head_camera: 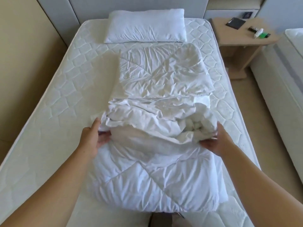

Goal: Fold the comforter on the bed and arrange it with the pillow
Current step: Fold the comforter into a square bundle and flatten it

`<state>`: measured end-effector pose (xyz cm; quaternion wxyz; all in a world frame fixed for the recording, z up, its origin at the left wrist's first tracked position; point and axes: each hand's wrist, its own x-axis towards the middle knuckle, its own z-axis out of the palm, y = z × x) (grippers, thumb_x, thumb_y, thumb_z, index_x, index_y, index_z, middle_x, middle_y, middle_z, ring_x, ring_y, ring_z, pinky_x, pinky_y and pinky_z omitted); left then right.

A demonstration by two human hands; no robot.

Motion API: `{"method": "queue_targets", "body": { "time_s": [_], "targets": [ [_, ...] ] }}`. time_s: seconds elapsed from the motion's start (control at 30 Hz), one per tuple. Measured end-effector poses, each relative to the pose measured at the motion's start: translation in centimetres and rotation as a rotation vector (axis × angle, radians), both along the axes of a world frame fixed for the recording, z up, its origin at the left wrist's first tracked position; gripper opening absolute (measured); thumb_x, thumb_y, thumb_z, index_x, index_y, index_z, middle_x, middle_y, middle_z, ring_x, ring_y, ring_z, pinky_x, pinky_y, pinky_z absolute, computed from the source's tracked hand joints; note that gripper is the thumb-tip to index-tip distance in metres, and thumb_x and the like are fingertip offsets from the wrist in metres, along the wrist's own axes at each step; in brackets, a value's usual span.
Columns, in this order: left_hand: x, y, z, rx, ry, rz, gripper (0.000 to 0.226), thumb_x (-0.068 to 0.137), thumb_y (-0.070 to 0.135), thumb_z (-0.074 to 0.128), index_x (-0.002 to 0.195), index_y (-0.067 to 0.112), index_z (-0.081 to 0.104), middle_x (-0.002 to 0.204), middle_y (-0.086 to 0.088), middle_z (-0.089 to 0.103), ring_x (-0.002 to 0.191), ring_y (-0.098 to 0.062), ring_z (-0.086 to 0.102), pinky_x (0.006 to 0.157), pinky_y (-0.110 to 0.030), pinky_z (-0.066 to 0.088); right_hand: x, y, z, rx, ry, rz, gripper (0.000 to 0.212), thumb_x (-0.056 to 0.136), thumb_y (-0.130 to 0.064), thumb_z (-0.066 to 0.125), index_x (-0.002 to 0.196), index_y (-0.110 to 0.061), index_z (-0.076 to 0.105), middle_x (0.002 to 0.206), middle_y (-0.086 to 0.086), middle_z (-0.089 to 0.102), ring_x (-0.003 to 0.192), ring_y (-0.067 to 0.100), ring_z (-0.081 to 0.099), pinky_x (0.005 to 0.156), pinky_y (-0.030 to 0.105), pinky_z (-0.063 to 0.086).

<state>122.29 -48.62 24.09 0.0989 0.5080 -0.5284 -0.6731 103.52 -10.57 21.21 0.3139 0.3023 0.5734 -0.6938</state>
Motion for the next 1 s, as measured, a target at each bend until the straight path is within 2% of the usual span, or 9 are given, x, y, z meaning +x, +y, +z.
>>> {"method": "queue_targets", "body": {
  "time_s": [0.07,0.13,0.2,0.3,0.37,0.43,0.57,0.83,1.0],
  "targets": [
    [-1.3,0.6,-1.7,-0.051,0.007,-0.053,0.044,0.099,0.043,0.054,0.112,0.002,0.063,0.093,-0.014,0.068,0.086,-0.027,0.068,0.064,-0.033,0.059,-0.5,-0.5,-0.4,-0.039,-0.002,-0.076,0.055,0.096,-0.053,0.056,0.122,-0.006,0.045,0.106,0.025,0.059,0.095,0.033,0.066,0.090,0.045,0.054],
    [-1.9,1.8,-3.0,-0.121,-0.002,-0.135,0.038,0.098,0.037,0.057,0.116,0.004,0.061,0.104,-0.016,0.068,0.090,-0.024,0.066,0.064,-0.033,0.057,-0.1,-1.6,-0.6,0.078,0.123,-0.058,0.042,0.099,-0.045,0.052,0.120,-0.009,0.047,0.112,0.025,0.060,0.096,0.031,0.068,0.085,0.043,0.056],
    [-1.7,3.3,-4.3,-0.271,-0.068,-0.247,0.038,0.088,0.035,0.066,0.117,0.013,0.059,0.120,-0.015,0.064,0.102,-0.023,0.064,0.080,-0.040,0.057,2.2,-2.4,-1.3,0.283,0.373,0.007,0.022,0.097,-0.031,0.058,0.111,-0.016,0.054,0.116,0.020,0.063,0.101,0.028,0.068,0.084,0.040,0.055],
    [-1.2,5.8,-5.5,-0.767,-0.083,-0.621,0.055,0.085,0.040,0.062,0.132,0.013,0.055,0.140,-0.009,0.050,0.130,-0.029,0.049,0.107,-0.050,0.042,5.8,-3.4,-2.5,0.705,0.928,0.368,0.035,0.092,-0.023,0.064,0.125,-0.015,0.055,0.134,0.008,0.055,0.124,0.024,0.054,0.100,0.040,0.049],
    [-1.6,6.7,-6.5,-1.036,-0.154,-0.881,0.072,0.086,0.054,0.056,0.149,0.023,0.040,0.161,-0.011,0.025,0.149,-0.034,0.022,0.115,-0.059,0.026,5.6,-3.9,-4.7,0.954,1.176,0.742,0.060,0.092,-0.038,0.062,0.145,-0.019,0.042,0.159,0.009,0.031,0.148,0.030,0.026,0.120,0.052,0.023],
    [-3.0,6.4,-7.5,-1.115,-0.340,-1.036,0.080,0.089,0.064,0.051,0.156,0.042,0.013,0.168,0.002,-0.008,0.154,-0.029,-0.009,0.114,-0.068,0.009,3.6,-4.2,-6.8,1.161,1.125,0.978,0.080,0.090,-0.060,0.051,0.157,-0.030,0.019,0.168,0.004,0.003,0.155,0.030,-0.001,0.118,0.061,-0.001],
    [-7.4,4.2,-10.2,-1.070,-0.584,-1.094,0.082,0.087,0.081,0.028,0.153,0.051,-0.009,0.163,0.011,-0.027,0.150,-0.024,-0.028,0.111,-0.074,-0.008,-1.4,-5.1,-10.4,1.334,0.929,1.068,0.093,0.088,-0.077,0.033,0.159,-0.031,-0.006,0.168,-0.001,-0.012,0.154,0.024,-0.013,0.117,0.068,-0.003],
    [-14.4,-1.7,-19.5,-1.175,-0.540,-0.929,0.087,0.082,0.082,0.020,0.156,0.042,-0.001,0.167,0.011,-0.011,0.154,-0.021,-0.012,0.113,-0.074,-0.004,-8.2,-9.1,-19.4,1.296,1.007,0.900,0.086,0.087,-0.061,0.033,0.159,-0.020,0.012,0.168,0.007,0.005,0.155,0.031,0.000,0.116,0.069,-0.004],
    [-18.4,-0.9,-25.9,-1.294,-0.490,-0.813,0.091,0.084,0.077,0.030,0.159,0.029,0.010,0.168,-0.008,0.003,0.154,-0.034,0.000,0.111,-0.073,-0.004,-12.2,-10.1,-25.0,1.255,1.107,0.763,0.082,0.086,-0.053,0.029,0.157,-0.014,0.019,0.165,0.016,0.013,0.152,0.036,0.007,0.116,0.068,-0.004]
  ]
}}
